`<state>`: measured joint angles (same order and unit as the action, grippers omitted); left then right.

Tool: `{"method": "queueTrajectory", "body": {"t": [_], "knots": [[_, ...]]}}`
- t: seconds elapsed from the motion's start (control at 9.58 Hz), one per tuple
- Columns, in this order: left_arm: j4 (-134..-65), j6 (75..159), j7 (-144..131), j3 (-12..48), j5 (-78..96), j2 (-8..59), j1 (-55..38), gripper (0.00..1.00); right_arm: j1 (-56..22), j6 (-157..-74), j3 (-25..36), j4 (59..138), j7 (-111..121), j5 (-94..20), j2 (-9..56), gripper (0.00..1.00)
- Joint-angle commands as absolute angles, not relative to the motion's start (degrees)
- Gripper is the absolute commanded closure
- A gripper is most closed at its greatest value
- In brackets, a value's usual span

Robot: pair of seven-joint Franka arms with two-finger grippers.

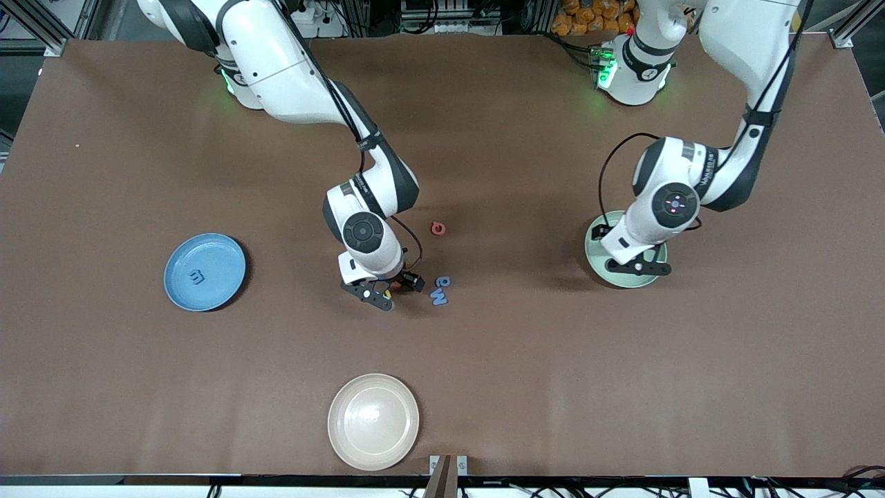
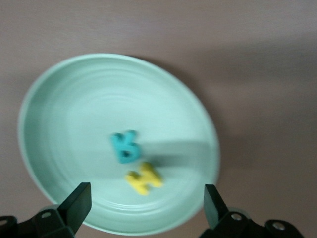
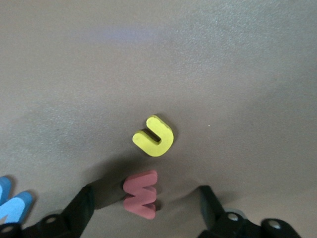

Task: Sort upper and lower case letters into plates
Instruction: 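Drop the teal b onto the green plate while the right gripper reaches the M, then carry the pink M to the blue plate while the left gripper reaches the Q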

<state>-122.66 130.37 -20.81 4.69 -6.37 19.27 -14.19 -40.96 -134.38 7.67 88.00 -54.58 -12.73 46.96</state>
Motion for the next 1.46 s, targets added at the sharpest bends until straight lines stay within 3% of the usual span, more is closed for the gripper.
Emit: {"method": "queueTrajectory", "body": {"t": [0.0, 0.42, 0.63, 0.73, 0.94, 1.15, 1.36], "knots": [[-117.45, 130.25, -37.54, 8.42, -7.04, 22.39, -18.62, 0.0, -41.57, -136.48, 7.82, 86.84, -54.32, -14.41, 48.08, 1.0], [-105.93, 130.25, -47.89, 12.38, -5.03, 28.99, -23.8, 0.0, -41.22, -135.97, 7.73, 86.75, -53.44, -14.33, 46.59, 1.0], [-105.04, 132.34, -51.14, 12.39, -0.11, 30.05, -27.92, 0.0, -38.95, -133.79, 7.73, 86.49, -50.04, -14.15, 43.52, 1.0], [-104.25, 134.1, -54.89, 12.31, 1.22, 31.36, -29.95, 0.0, -36.33, -130.12, 7.82, 86.57, -45.14, -13.89, 41.24, 1.0], [-96.11, 134.3, -61.66, 12.13, 0.79, 38.11, -34.42, 0.0, -30.09, -120.72, 8.26, 87.36, -31.27, -13.63, 36.32, 1.0], [-89.85, 134.3, -64.33, 11.25, 0.44, 43.48, -38.13, 0.0, -27.17, -115.76, 12.71, 91.9, -17.57, -12.49, 32.28, 1.0], [-89.03, 134.82, -68.96, 8.37, -1.39, 44.73, -42.42, 0.0, -25.5, -113.21, 18.95, 95.35, -1.31, -11.69, 30.68, 1.0]]}}
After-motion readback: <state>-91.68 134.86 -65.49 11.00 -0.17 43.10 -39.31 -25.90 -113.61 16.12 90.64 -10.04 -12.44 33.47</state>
